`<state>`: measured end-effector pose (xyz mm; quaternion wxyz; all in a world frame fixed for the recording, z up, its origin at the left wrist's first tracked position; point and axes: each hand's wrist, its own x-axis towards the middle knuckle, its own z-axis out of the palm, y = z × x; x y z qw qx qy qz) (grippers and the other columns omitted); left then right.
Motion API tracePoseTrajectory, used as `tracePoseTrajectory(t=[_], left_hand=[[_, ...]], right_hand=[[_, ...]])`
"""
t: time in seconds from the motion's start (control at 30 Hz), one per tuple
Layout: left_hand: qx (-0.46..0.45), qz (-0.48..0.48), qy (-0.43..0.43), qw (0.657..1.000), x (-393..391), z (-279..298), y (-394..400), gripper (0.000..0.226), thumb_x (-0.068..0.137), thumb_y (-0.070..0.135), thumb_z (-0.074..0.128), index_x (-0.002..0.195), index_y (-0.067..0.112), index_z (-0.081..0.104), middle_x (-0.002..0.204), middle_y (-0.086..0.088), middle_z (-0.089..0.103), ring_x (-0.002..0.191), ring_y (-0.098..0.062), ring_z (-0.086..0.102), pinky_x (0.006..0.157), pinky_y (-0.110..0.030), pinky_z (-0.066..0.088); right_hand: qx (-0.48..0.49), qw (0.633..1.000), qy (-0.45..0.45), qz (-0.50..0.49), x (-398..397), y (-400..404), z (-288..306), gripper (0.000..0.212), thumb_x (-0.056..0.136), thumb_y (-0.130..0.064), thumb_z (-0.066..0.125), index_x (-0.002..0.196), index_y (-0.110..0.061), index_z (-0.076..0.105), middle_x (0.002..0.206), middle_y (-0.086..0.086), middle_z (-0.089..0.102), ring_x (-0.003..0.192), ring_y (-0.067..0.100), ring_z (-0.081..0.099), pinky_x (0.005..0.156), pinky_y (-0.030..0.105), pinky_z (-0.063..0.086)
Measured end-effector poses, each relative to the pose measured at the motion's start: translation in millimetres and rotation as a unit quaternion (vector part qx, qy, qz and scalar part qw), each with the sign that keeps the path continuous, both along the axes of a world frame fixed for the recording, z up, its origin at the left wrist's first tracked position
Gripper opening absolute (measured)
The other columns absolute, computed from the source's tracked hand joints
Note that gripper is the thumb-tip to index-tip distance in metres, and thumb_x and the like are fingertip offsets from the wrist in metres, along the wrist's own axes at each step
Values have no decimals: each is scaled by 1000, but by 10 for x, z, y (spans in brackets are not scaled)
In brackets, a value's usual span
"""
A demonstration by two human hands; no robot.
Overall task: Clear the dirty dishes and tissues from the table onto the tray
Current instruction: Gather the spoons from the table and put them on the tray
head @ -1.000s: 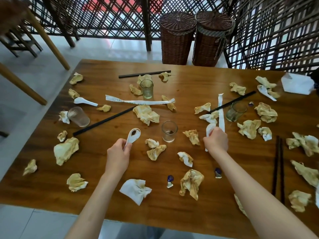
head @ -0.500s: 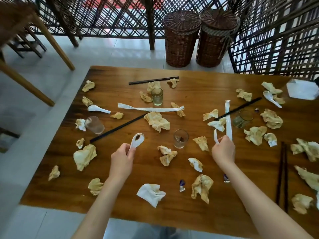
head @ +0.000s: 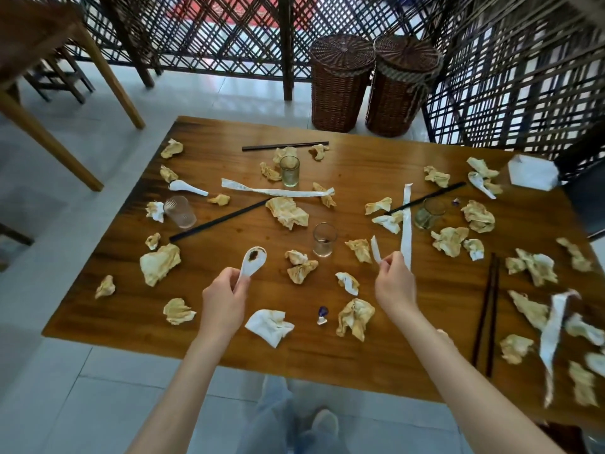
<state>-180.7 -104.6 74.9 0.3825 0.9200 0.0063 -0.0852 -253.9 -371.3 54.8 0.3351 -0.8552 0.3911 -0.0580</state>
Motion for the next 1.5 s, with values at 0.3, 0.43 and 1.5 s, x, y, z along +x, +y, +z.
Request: tracePoseTrajectory(t=[0.3,0.43,1.5], left_hand=[[-22,-2,6,1000,-525,105,11,12,94,31,52,91,20,56,76,8,58,69,-10,56,51,-15,37],[-37,-32,4,999,-597,201,-4,11,94,32,52,92,22,55,76,11,57,68,-9,56,50,-13,37],[-42,-222,39,973,-1307,165,-2767,18,96,27,51,84,16,59,69,3,60,62,-12,55,50,-26,40]], right_hand=[[88,988,-115,-49,-543,225,187,13,96,-10,45,100,-21,39,79,-7,51,67,9,54,53,23,41],[123,981,-110,-104,-741,240,237,11,96,-16,48,106,-15,45,82,-1,58,71,15,59,54,24,43],[164,951,-23,-263,-2197,-1953,144,35,98,-24,40,124,-6,53,105,8,61,88,19,56,69,29,45]])
